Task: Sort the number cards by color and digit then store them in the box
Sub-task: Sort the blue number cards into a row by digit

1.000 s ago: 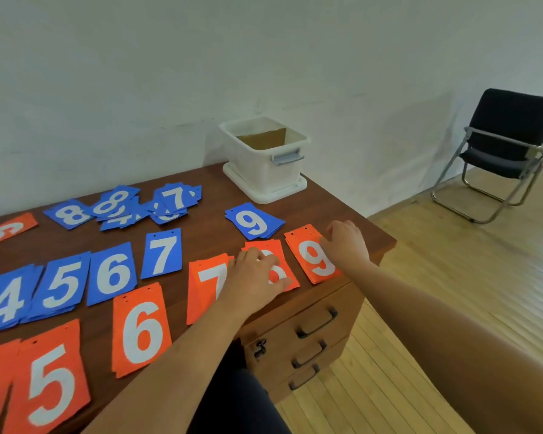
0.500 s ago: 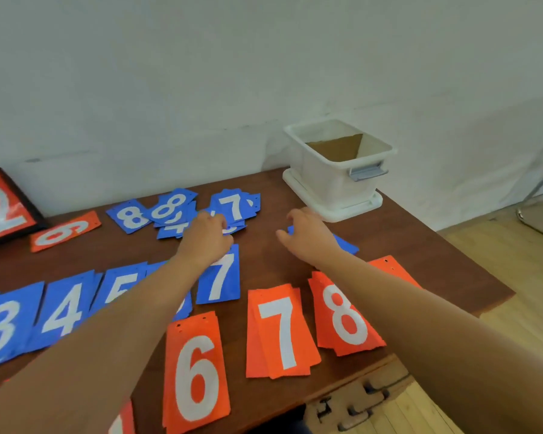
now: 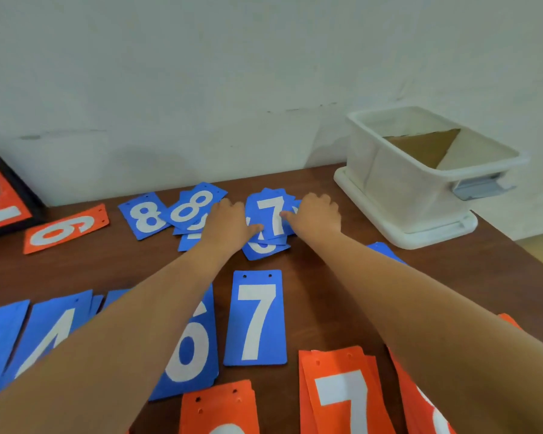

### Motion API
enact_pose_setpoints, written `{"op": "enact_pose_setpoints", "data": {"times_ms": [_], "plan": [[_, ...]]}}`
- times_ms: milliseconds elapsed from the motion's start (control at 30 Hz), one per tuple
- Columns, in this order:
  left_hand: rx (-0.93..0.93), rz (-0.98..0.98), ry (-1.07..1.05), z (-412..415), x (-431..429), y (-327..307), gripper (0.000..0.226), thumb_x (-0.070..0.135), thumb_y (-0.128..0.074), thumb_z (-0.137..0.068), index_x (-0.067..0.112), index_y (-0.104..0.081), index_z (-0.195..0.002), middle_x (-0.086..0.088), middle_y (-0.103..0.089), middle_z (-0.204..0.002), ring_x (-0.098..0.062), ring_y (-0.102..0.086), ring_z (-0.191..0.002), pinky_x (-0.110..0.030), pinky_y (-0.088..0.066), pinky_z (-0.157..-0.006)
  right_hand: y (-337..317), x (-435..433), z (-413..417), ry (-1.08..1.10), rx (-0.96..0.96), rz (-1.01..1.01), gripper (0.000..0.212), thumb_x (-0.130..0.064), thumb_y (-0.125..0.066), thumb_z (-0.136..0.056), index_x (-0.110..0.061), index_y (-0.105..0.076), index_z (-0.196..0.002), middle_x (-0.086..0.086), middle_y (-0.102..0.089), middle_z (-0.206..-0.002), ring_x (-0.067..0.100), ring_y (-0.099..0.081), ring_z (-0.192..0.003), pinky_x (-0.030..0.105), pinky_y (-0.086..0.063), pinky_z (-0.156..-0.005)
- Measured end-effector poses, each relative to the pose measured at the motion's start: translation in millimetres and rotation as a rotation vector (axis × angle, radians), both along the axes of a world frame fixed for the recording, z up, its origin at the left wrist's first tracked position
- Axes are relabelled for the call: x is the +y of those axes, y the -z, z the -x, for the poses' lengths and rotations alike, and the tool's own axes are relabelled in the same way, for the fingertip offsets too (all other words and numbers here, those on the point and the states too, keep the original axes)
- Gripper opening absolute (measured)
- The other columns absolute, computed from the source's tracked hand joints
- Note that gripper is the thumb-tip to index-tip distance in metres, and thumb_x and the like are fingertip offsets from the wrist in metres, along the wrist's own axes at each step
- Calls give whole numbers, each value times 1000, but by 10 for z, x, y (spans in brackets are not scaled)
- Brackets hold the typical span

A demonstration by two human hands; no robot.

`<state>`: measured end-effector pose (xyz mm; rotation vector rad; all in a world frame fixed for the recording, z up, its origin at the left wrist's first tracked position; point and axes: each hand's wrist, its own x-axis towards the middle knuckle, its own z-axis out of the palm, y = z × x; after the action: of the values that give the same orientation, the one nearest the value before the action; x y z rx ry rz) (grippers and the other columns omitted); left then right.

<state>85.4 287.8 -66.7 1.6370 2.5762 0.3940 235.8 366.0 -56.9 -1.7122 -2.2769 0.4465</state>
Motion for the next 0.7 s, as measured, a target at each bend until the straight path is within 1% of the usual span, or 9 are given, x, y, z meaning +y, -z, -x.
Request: {"op": "enact_pose_setpoints", "data": {"times_ms": [67, 133, 300, 400, 467, 500, 567, 600, 700], "plan": [[16, -21, 2, 17, 28, 77, 57, 51, -64, -89, 9, -56, -127, -16, -48, -132, -32, -44, -124, -40, -44, -98, 53, 39, 64, 19, -8, 22, 75, -54, -69, -82, -7, -42, -134, 20, -44, -135, 35, -47, -124, 39, -40, -100], [14, -54, 11, 30, 25, 124, 56, 50, -63, -90, 11, -55, -129, -14, -46, -134, -31, -42, -126, -39, -42, -99, 81, 96, 66, 39, 60, 59, 70, -44, -75, -81, -7, -41, -131, 20, -47, -132, 35, -50, -121, 39, -43, -96], [48, -88, 18, 19, -27, 109, 51, 48, -60, -93, 12, -55, -128, -13, -45, -134, -30, -41, -126, -38, -41, -99, 39, 190, -127, 120, 370, 120, 36, -18, -68, -88, -4, -52, -117, 12, -60, -118, 30, -58, -111, 30, -39, -74], [59, -330, -4, -70, -71, 65, 39, 42, -60, -95, 10, -60, -115, -13, -45, -128, -28, -44, -119, -34, -43, -94, -36, 182, -223, 196, 578, 137, 16, -18, -64, -88, -3, -58, -88, 15, -60, -87, 25, -58, -82, 30, -37, -65], [-208, -481, -62, -155, -78, -66, 38, 45, -57, -96, 10, -65, -107, -8, -54, -118, -21, -52, -111, -28, -44, -86, -165, 109, -262, 257, 906, 223, 17, -14, -66, -87, 2, -62, -84, 24, -57, -76, 22, -53, -72, 30, -38, -60], [-486, -493, -95, -203, -81, -165, 42, 49, -55, -96, 10, -66, -106, -4, -61, -112, -17, -59, -104, -27, -47, -82, -224, 49, -262, 246, 1019, 305, 22, -14, -68, -87, 8, -63, -88, 27, -59, -76, 21, -54, -69, 27, -41, -57], [-1097, -448, -120, -282, -104, -331, 43, 50, -56, -95, 12, -67, -111, -2, -71, -106, -15, -70, -96, -30, -56, -82, -304, -118, -213, 156, 1068, 474, 19, -13, -70, -89, 2, -61, -82, 16, -62, -75, 19, -57, -62, 20, -44, -48], [-1242, -429, -106, -287, -122, -356, 36, 43, -58, -97, 11, -67, -112, -5, -74, -106, -19, -72, -95, -34, -59, -84, -313, -197, -168, 109, 1040, 519, 18, -12, -71, -88, -1, -60, -79, 13, -63, -77, 19, -57, -61, 20, -46, -48], [-1216, -481, -157, -184, -256, -346, 14, 14, -60, -97, 8, -66, -109, -11, -74, -107, -25, -73, -97, -41, -60, -84, -232, -291, -38, 21, 946, 554, 26, -20, -71, -88, 5, -63, -87, 14, -69, -89, 24, -65, -75, 33, -56, -67]]}}
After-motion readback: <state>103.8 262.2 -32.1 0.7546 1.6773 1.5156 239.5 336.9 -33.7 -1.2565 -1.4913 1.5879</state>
